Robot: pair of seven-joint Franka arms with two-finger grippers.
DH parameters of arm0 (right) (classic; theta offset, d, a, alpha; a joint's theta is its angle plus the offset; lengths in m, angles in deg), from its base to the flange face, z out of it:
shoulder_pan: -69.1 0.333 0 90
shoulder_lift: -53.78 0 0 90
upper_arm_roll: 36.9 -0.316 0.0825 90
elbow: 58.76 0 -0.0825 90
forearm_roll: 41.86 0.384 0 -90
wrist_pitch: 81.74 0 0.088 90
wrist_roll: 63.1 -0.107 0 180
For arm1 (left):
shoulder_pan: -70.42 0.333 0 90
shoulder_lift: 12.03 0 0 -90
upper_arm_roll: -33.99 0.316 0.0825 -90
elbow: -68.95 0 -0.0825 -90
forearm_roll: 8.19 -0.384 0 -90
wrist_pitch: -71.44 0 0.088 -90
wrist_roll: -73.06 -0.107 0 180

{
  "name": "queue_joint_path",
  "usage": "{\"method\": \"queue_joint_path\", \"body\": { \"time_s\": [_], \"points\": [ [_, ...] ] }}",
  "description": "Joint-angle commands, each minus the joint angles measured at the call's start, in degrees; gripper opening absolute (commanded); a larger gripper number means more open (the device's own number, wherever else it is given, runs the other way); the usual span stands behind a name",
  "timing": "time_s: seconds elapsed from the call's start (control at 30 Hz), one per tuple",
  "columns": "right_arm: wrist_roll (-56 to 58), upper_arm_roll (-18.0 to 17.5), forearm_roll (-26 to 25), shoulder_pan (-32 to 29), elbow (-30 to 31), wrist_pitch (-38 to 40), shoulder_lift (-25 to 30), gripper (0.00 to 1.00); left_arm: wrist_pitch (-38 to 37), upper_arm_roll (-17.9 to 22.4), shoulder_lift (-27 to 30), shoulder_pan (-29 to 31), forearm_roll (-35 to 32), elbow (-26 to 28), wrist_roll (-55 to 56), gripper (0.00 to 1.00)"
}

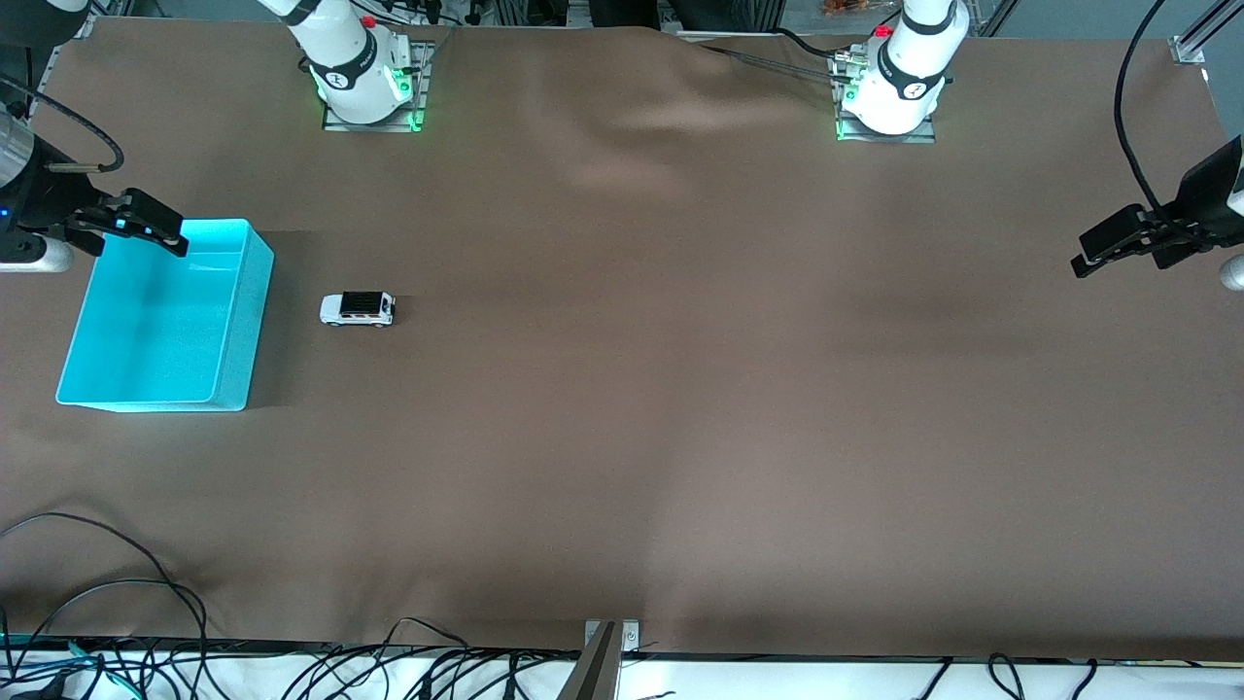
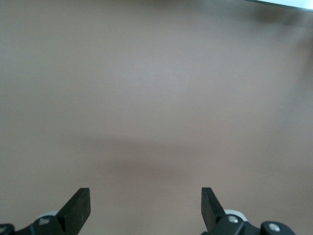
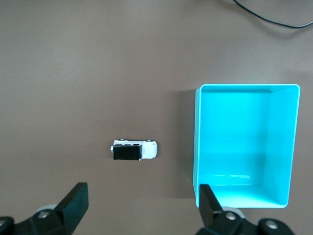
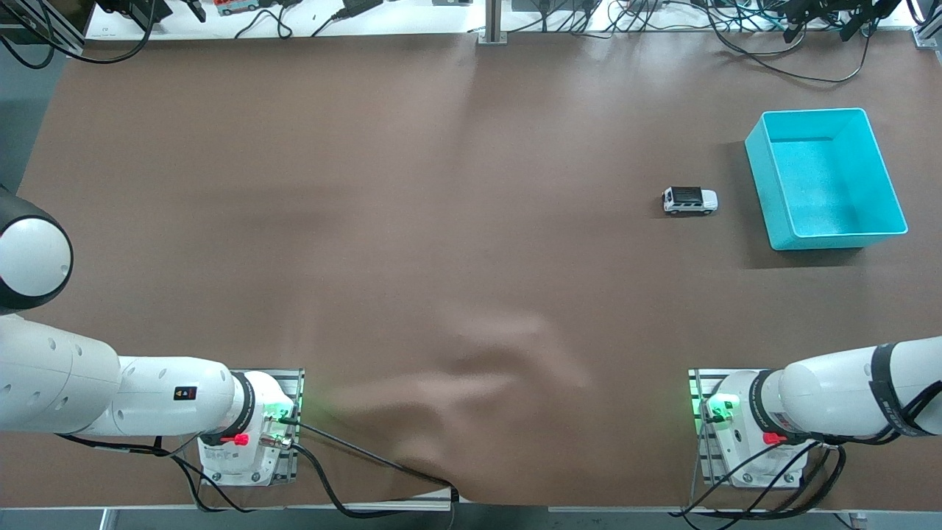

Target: Wind and store white jeep toy

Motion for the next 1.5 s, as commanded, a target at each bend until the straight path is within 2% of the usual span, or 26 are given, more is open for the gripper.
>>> {"method": "queue_joint_path", "body": {
  "time_s": [0.0,1.47],
  "points": [
    [-0.3,-0.2,0.9,-0.2,-1.1,0.5,-0.3,1.0,-0.2,0.7,1.1,-0.2,0.9,1.2,-1.3,1.0],
    [-0.6,-0.2,0.9,-0.2,-1.1,1.0,-0.2,1.0,-0.1,0.7,0.9,-0.2,0.9,2.4,-1.3,1.0]
  ]
}}
